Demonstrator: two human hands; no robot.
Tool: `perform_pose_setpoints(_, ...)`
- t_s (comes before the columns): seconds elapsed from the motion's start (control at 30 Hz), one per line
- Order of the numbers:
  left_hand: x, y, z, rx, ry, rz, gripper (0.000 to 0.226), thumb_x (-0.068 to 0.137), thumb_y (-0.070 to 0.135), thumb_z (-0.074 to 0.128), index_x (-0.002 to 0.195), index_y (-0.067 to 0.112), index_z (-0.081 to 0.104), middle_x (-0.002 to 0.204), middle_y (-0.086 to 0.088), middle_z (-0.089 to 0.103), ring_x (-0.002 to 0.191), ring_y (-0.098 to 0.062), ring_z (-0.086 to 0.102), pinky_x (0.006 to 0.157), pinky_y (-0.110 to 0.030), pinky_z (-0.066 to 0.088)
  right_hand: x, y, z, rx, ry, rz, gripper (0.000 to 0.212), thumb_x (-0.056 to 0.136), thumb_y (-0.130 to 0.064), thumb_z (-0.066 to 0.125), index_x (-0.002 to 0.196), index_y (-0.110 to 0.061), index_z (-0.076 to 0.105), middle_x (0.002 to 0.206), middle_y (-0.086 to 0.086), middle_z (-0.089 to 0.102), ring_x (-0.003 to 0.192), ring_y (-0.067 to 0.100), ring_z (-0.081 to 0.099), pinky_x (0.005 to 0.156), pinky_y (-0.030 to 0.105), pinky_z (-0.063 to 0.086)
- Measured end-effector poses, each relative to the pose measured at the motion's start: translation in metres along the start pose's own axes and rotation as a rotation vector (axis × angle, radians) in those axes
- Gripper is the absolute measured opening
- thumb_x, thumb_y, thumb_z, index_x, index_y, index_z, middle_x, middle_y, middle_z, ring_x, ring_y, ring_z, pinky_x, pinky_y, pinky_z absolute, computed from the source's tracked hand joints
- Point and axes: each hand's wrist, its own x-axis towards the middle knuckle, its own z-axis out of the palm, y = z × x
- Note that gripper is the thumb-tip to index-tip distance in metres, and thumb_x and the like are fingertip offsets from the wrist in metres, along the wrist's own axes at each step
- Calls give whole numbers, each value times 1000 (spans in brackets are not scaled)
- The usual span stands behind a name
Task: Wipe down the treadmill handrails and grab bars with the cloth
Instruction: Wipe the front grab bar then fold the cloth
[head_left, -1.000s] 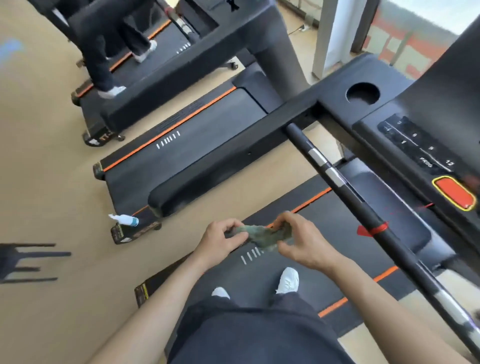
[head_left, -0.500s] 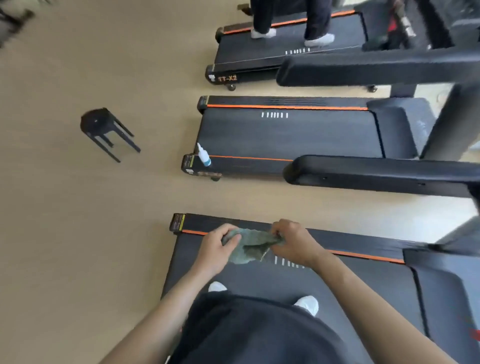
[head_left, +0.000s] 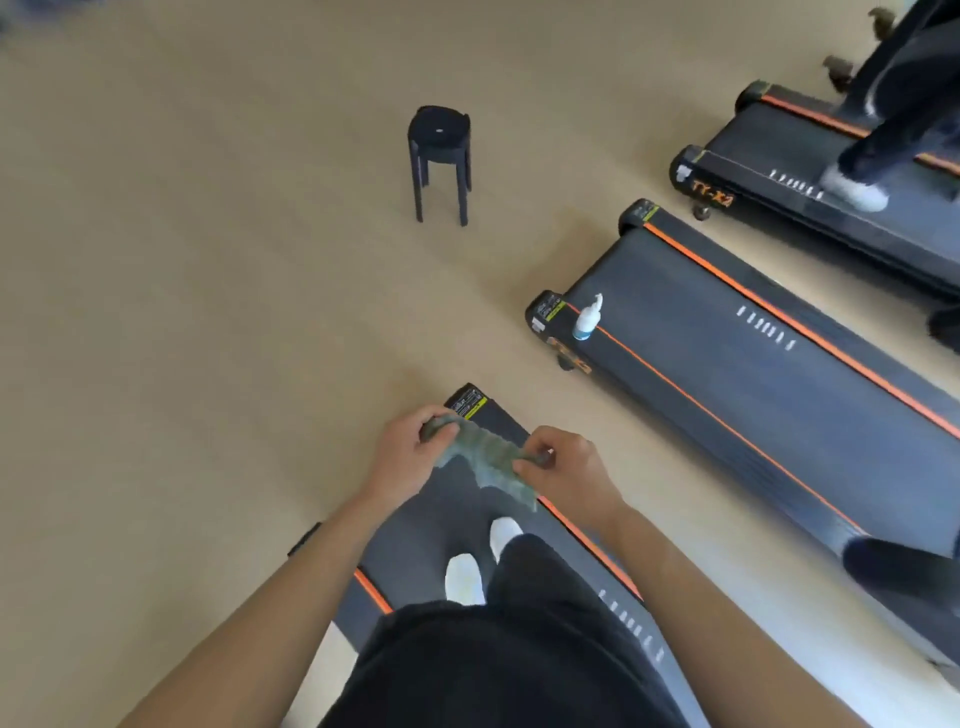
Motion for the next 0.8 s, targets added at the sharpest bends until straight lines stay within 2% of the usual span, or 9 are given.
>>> perform_pose_setpoints(0.1, 31, -15, -41, 22, 85, -64, 2, 88, 33, 68, 87, 35, 69, 80, 22, 69, 76, 4, 59, 70, -16, 43, 61, -25, 16, -35, -38, -34, 14, 83, -14, 74, 77, -19, 62, 72, -1, 61, 62, 7, 46, 61, 18, 39)
perform_pose_setpoints(0.13, 43, -21, -53, 37, 99, -75, 8, 86, 36, 66, 90, 32, 71, 84, 19, 70, 79, 2, 61, 72, -19, 45, 83, -33, 21, -37, -40, -42, 13, 83, -13, 73, 78, -20, 63, 75, 1, 63, 63, 7, 49, 60, 17, 39)
perform_pose_setpoints(0.23, 85, -32, -84, 48, 134, -125, 9, 91, 24, 69, 92, 33, 72, 88, 17, 72, 78, 1, 61, 68, -15, 43, 151, -54, 30, -12, -34, -61, 16, 83, -9, 72, 80, -24, 66, 75, -5, 65, 66, 3, 55, 61, 15, 41)
perform_pose_setpoints(0.33, 134, -40, -110, 73, 167, -153, 7, 90, 26, 68, 91, 31, 72, 88, 15, 73, 79, -1, 61, 65, -11, 40, 219, -69, 38, -13, -57, -78, 15, 85, -8, 69, 84, -23, 69, 76, -9, 65, 67, 0, 56, 60, 9, 39)
perform_pose_setpoints(0.47, 195, -41, -138, 106, 164, -164, 13, 96, 19, 68, 93, 31, 71, 89, 18, 72, 84, -2, 63, 67, -11, 41, 297, -89, 44, -119, -71, -125, 11, 88, -9, 68, 92, -14, 76, 84, -4, 63, 74, 9, 54, 64, 3, 36)
perform_pose_setpoints(0.6, 258, -51, -156, 19, 194, -159, 10, 96, 20, 68, 94, 28, 74, 92, 15, 74, 83, -3, 64, 68, -12, 44, 363, -106, 45, -97, 6, -100, 6, 89, -16, 70, 88, -21, 73, 85, -3, 62, 74, 8, 54, 64, 13, 36)
perform_pose_setpoints(0.7, 315, -72, -172, -24, 168, -133, 10, 95, 19, 69, 95, 28, 75, 91, 14, 74, 81, -1, 64, 69, -14, 46, 415, -117, 57, -34, 49, -81, 9, 90, -13, 69, 88, -22, 70, 86, -4, 62, 72, 5, 54, 62, 8, 35)
perform_pose_setpoints(0.8, 386, -106, -192, -77, 141, -100, 13, 95, 17, 69, 94, 29, 75, 87, 17, 73, 81, -1, 64, 72, -15, 48, 476, -125, 82, 36, 115, -60, 11, 90, -12, 69, 87, -22, 70, 83, -7, 63, 64, 4, 52, 57, 9, 36)
